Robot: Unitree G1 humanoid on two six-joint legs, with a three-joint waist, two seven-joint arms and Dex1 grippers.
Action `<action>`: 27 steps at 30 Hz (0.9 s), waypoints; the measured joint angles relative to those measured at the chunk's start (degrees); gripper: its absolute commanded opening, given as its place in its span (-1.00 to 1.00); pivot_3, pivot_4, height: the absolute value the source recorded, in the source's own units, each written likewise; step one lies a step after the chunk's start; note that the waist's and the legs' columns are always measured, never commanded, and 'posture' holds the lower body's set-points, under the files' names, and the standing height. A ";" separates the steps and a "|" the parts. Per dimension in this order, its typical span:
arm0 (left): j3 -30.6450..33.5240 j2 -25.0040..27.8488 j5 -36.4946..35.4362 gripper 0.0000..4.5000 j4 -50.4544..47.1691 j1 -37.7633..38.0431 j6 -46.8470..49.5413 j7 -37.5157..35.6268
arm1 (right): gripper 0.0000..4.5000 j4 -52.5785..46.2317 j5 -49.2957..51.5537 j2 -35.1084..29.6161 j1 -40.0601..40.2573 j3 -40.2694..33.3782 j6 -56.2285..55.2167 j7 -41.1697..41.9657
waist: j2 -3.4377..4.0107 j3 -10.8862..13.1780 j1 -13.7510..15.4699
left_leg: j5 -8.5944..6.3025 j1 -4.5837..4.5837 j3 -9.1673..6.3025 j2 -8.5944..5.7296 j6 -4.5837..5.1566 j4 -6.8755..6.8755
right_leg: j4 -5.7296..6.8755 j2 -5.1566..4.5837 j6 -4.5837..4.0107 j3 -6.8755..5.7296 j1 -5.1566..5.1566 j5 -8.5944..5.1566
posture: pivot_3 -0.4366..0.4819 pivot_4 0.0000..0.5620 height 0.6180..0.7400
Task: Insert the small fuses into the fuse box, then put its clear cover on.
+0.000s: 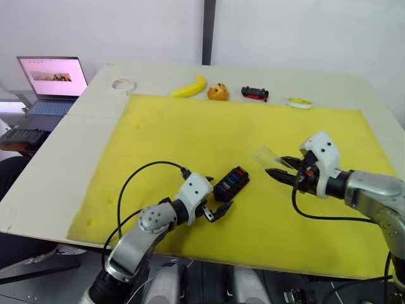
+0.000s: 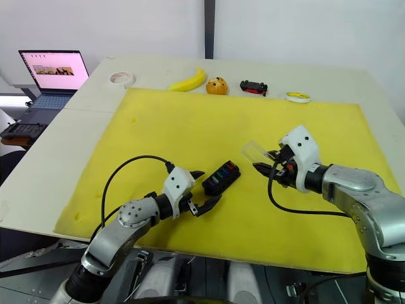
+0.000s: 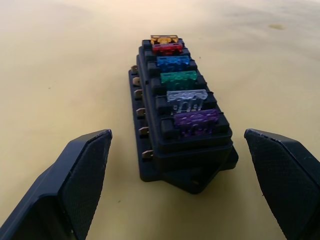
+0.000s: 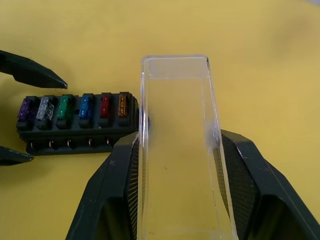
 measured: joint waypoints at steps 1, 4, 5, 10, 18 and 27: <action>-0.03 -0.21 0.14 1.00 0.27 -0.17 0.18 0.07 | -0.25 -0.03 0.12 0.00 0.00 0.00 0.15 -0.11 | 0.00 0.00 0.00 | 0.00 0.00 0.00 0.00 0.00 0.00 | 0.00 0.00 0.00 0.00 0.00 0.00 | -0.05 -0.47 1.00; -0.91 -0.49 1.18 1.00 1.85 -0.94 0.13 0.24 | -0.25 -0.07 0.53 0.00 0.00 -0.03 0.71 -0.52 | 0.00 0.00 0.00 | 0.00 0.00 0.00 0.00 0.00 0.01 | 0.00 0.02 0.00 -0.01 0.00 0.00 | -0.05 -0.47 1.00; -1.04 -0.64 1.37 1.00 2.08 -1.26 0.05 0.27 | -0.25 -0.07 0.58 0.00 0.00 -0.04 0.80 -0.62 | 0.00 0.00 0.03 | 0.00 0.00 0.00 0.00 0.00 0.01 | 0.00 0.02 0.00 -0.01 0.01 0.00 | -0.05 -0.47 1.00; -1.53 -1.23 2.96 1.00 3.60 -2.12 -0.74 0.53 | -0.25 -0.06 0.65 -0.05 -0.12 -0.04 0.81 -0.87 | 0.00 0.00 0.03 | 0.00 0.00 0.00 0.00 0.00 0.02 | 0.00 0.02 0.00 -0.02 0.02 0.00 | -0.05 -0.47 1.00; -1.92 -0.65 4.24 0.15 5.21 -2.55 -3.29 -0.50 | -0.25 -0.05 1.08 -0.14 -0.15 -0.08 0.80 -0.90 | 0.01 -0.01 0.05 | 0.00 0.01 -0.01 0.00 0.00 0.02 | 0.00 0.02 0.00 -0.02 0.04 0.00 | -0.05 -0.47 1.00; 0.36 6.21 -1.70 0.15 15.83 -10.82 -12.06 -17.88 | -0.25 -0.93 3.85 -2.97 1.41 -1.50 -1.64 3.83 | 0.02 -0.02 -0.07 | 0.00 0.03 -0.01 0.02 0.00 0.03 | 0.02 0.07 0.00 -0.05 0.04 0.00 | -0.05 -0.47 1.00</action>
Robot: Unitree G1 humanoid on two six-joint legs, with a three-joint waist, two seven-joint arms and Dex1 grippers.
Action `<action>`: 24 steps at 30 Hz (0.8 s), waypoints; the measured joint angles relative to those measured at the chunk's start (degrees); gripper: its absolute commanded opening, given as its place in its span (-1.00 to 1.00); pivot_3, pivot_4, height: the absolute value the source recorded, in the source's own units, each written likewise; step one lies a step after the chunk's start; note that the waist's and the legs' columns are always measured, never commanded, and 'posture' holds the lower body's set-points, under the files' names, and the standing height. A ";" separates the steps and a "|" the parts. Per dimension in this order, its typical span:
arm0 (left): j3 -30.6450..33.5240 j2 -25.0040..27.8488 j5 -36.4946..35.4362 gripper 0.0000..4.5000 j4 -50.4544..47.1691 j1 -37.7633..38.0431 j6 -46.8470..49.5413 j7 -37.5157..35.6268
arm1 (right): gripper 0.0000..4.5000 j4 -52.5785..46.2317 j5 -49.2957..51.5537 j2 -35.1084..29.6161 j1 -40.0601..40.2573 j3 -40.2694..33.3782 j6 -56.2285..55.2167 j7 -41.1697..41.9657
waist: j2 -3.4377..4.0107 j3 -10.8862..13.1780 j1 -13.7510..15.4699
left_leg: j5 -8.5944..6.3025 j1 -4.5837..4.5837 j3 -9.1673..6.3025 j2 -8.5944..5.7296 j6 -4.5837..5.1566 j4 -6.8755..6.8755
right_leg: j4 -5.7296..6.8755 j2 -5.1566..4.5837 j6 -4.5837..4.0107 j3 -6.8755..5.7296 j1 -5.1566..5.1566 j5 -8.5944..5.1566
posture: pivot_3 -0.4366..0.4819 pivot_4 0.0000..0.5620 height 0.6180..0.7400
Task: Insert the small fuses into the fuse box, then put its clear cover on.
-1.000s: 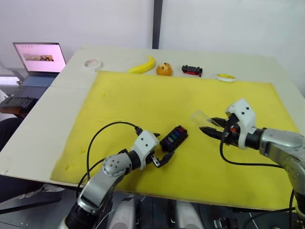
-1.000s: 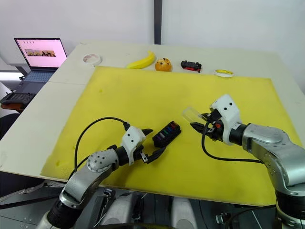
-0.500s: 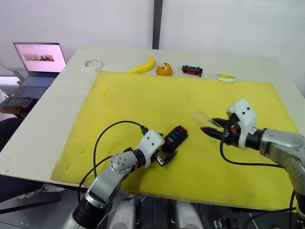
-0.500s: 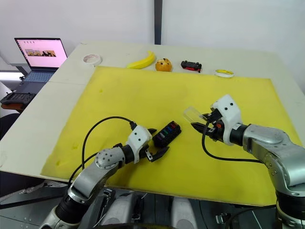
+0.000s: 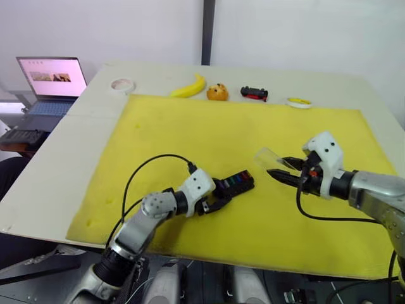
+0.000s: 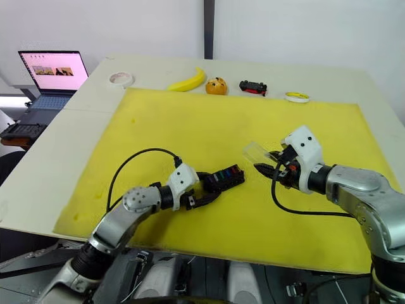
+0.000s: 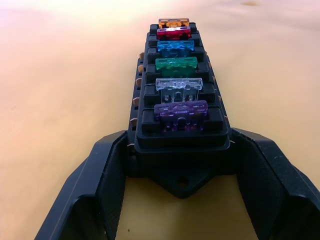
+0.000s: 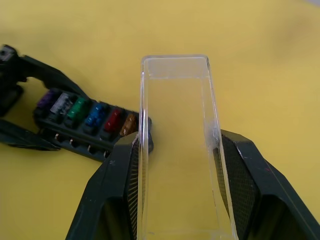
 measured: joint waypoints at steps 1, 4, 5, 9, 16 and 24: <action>0.00 1.11 -0.76 0.15 1.74 -1.35 -1.31 -3.12 | -0.25 -0.18 0.64 -0.51 0.10 0.00 -0.30 1.09 | 0.00 0.00 0.00 | 0.00 0.00 0.00 0.01 0.00 0.00 | 0.00 0.01 0.00 0.00 0.00 0.00 | -0.05 -0.47 1.00; -0.45 3.51 -1.37 0.15 7.29 -5.60 -5.96 -11.42 | -0.25 -0.37 2.23 -2.15 0.01 0.32 -1.78 4.65 | 0.00 0.00 0.03 | 0.00 0.00 0.01 0.00 0.00 0.00 | 0.00 0.03 0.00 -0.05 0.00 0.00 | -0.05 -0.47 1.00; -0.79 3.79 -1.21 0.15 9.55 -7.44 -7.48 -13.69 | -0.25 -0.78 2.61 -3.32 -0.10 0.94 -2.53 6.41 | 0.00 0.00 0.04 | 0.00 0.00 0.01 0.00 0.00 0.00 | -0.02 0.03 0.00 -0.06 0.00 0.00 | -0.05 -0.47 1.00; -1.41 2.73 -0.71 0.15 18.71 -13.12 -13.40 -19.69 | -0.25 -1.61 2.23 -6.26 -3.64 7.66 -6.27 12.13 | -0.02 0.01 0.05 | 0.00 0.00 0.00 -0.01 0.01 0.02 | -0.02 0.03 0.01 -0.07 0.02 0.01 | -0.05 -0.47 1.00; -1.33 0.58 0.21 0.15 27.64 -17.14 -20.57 -24.65 | -0.25 1.74 -3.92 -4.88 -11.80 20.91 -10.21 14.26 | -0.03 0.01 0.13 | 0.00 -0.02 -0.01 -0.02 0.01 0.08 | 0.00 0.02 0.02 -0.08 0.02 0.01 | -0.05 -0.47 1.00; -1.24 -0.05 0.44 0.15 30.14 -18.16 -22.71 -25.82 | -0.25 6.02 -10.75 -3.08 -15.78 28.67 -12.58 14.43 | -0.03 0.01 0.11 | 0.00 -0.03 -0.03 -0.03 0.01 0.09 | 0.00 0.00 0.02 -0.08 0.02 0.01 | -0.05 -0.47 1.00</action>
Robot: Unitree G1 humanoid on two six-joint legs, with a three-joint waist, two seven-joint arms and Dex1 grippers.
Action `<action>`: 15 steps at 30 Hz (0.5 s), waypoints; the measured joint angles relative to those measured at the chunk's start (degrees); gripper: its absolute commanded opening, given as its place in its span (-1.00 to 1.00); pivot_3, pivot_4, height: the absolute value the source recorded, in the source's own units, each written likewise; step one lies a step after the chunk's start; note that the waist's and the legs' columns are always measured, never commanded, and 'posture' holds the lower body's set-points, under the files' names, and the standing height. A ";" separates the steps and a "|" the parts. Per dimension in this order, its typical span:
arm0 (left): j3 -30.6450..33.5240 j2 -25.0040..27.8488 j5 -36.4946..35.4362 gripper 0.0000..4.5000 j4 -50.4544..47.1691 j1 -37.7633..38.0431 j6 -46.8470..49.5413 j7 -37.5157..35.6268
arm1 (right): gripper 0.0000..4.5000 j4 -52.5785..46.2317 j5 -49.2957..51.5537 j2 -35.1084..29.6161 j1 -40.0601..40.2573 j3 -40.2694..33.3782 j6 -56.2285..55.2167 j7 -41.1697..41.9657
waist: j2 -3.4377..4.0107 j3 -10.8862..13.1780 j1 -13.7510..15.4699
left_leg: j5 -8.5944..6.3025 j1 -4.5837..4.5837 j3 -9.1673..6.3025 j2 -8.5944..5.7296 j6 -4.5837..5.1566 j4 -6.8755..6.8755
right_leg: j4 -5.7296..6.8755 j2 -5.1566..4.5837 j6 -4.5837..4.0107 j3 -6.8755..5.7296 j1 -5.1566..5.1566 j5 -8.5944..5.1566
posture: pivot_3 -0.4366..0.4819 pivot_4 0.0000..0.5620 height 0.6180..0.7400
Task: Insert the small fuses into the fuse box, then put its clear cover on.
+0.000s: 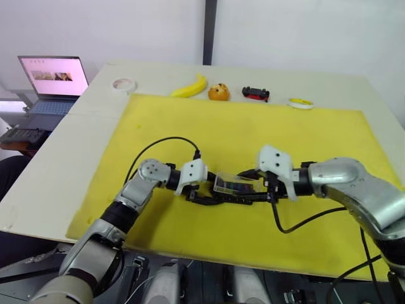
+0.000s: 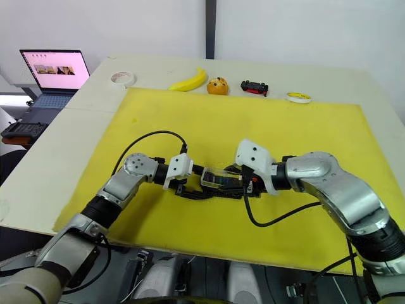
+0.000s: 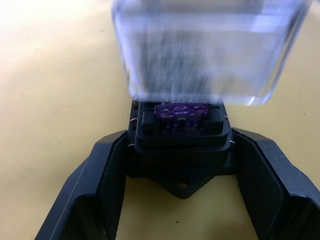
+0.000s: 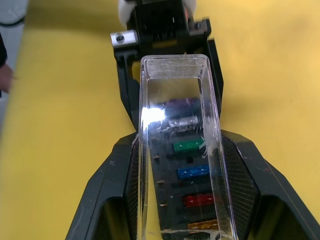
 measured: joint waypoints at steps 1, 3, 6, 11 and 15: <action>0.00 -0.02 0.07 0.15 0.10 -0.10 -0.07 -0.07 | -0.25 0.68 -0.83 0.04 -0.27 0.67 -0.39 0.03 | 0.00 0.00 0.02 | 0.00 0.00 0.00 0.00 0.00 0.00 | 0.01 0.00 0.00 0.00 0.00 0.00 | -0.05 -0.47 1.00; 0.01 -0.05 0.19 0.15 0.20 -0.22 -0.18 -0.16 | -0.25 2.02 -2.33 0.11 -0.79 1.60 -1.06 0.46 | 0.00 0.00 0.01 | 0.00 0.00 0.00 0.00 0.00 0.00 | 0.01 0.00 0.00 0.00 0.00 0.00 | -0.05 -0.47 1.00; 0.04 -0.10 0.35 0.15 0.27 -0.27 -0.30 -0.17 | -0.25 3.07 -3.29 0.17 -1.27 2.45 -2.47 1.79 | 0.00 0.00 0.01 | 0.00 0.00 0.00 0.00 0.00 0.00 | 0.01 0.00 0.00 0.00 0.00 0.00 | -0.05 -0.47 1.00; 0.18 -0.27 0.46 0.15 0.70 -0.33 -0.81 -0.09 | -0.25 4.18 -4.11 0.50 -1.30 2.95 -3.62 3.76 | 0.00 0.00 0.01 | 0.00 0.00 -0.01 -0.01 0.00 0.01 | 0.02 0.00 0.01 0.00 0.00 0.00 | -0.05 -0.47 1.00; 0.25 -0.32 0.66 0.15 0.72 -0.33 -0.94 -0.08 | -0.25 4.79 -4.61 0.83 -1.30 2.89 -4.17 4.40 | 0.00 0.00 0.01 | 0.00 0.01 -0.01 -0.01 0.00 0.01 | 0.03 0.00 0.01 0.00 0.00 0.00 | -0.05 -0.47 1.00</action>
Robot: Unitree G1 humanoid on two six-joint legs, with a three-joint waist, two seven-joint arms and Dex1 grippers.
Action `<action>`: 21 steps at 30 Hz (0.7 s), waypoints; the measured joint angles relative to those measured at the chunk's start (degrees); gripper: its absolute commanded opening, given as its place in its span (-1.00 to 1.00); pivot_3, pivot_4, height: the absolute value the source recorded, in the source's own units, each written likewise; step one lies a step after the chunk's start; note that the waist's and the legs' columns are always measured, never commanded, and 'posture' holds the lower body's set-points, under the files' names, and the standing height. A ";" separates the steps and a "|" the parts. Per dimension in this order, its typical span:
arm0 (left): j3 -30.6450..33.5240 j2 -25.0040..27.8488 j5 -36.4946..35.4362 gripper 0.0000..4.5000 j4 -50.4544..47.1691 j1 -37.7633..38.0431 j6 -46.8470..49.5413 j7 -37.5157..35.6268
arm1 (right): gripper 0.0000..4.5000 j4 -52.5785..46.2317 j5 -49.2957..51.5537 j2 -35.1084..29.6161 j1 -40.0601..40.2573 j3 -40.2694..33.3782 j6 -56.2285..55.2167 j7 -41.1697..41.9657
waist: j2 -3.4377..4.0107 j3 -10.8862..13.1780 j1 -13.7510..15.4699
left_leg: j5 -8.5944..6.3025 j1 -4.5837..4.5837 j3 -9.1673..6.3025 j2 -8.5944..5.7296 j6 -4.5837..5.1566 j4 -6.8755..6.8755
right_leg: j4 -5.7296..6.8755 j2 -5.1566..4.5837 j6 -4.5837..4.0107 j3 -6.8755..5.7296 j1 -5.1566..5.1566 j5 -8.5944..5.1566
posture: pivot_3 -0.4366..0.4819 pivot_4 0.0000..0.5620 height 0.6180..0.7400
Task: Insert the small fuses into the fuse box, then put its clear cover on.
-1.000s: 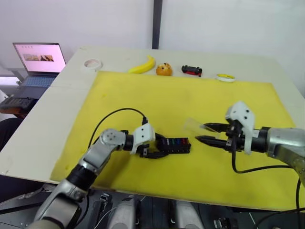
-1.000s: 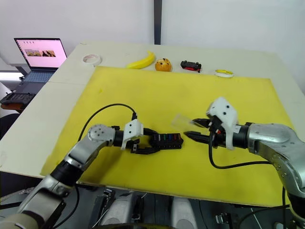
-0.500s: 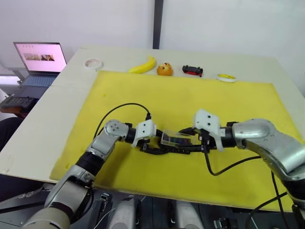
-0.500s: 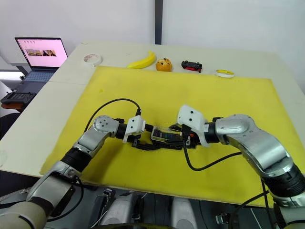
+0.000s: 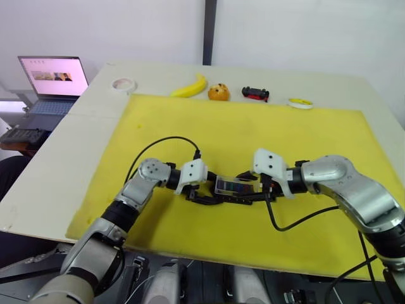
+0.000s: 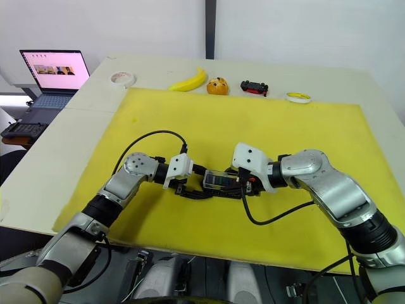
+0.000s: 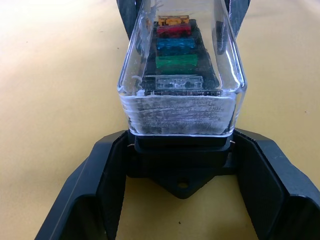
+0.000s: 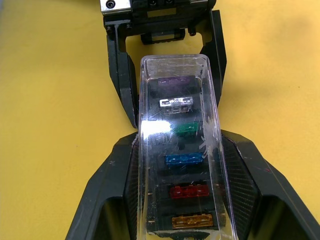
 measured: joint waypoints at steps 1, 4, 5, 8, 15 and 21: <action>0.02 -0.02 0.02 0.15 0.00 0.00 0.00 0.00 | -0.25 0.21 -0.23 0.03 0.00 0.00 -0.27 0.13 | 0.00 0.00 0.00 | 0.00 0.00 0.00 0.00 0.00 0.00 | 0.00 0.00 0.00 0.00 0.00 0.00 | -0.05 -0.47 1.00; 0.10 -0.12 0.10 0.15 0.00 0.00 0.00 -0.02 | -0.25 0.54 -0.69 0.10 0.04 0.03 -0.88 0.55 | 0.00 0.00 0.01 | 0.00 0.00 0.00 0.00 0.00 0.00 | 0.00 0.00 0.00 0.00 0.00 0.00 | -0.05 -0.47 1.00; 0.14 -0.17 0.18 0.15 -0.01 0.00 0.00 -0.03 | -0.25 0.54 -0.97 0.21 0.07 0.03 -0.99 0.67 | 0.00 0.00 0.02 | 0.00 0.00 0.00 0.00 0.00 0.00 | 0.00 0.00 0.00 0.00 0.00 0.00 | -0.05 -0.47 1.00; 0.20 -0.23 0.32 0.15 -0.01 0.00 0.01 -0.04 | -0.25 0.56 -1.61 0.49 0.26 0.03 -1.46 0.82 | 0.00 0.00 0.03 | 0.00 0.00 0.00 -0.01 0.00 0.01 | 0.01 0.00 0.00 0.00 0.00 0.00 | -0.05 -0.47 1.00; 0.20 -0.27 0.42 0.15 -0.01 0.01 0.02 -0.05 | -0.25 1.10 -2.84 0.91 1.19 -0.20 -3.58 1.10 | 0.00 0.00 0.03 | 0.00 0.00 0.00 -0.01 0.00 0.01 | 0.02 0.00 0.00 0.00 0.00 0.00 | -0.05 -0.47 1.00; 0.20 -0.36 0.48 0.15 -0.02 0.01 0.02 -0.05 | -0.25 1.62 -2.88 1.19 2.05 -0.75 -4.52 1.24 | 0.00 -0.01 0.05 | 0.00 0.00 0.00 -0.02 0.00 0.01 | 0.02 0.01 0.00 0.00 0.01 0.00 | -0.05 -0.47 1.00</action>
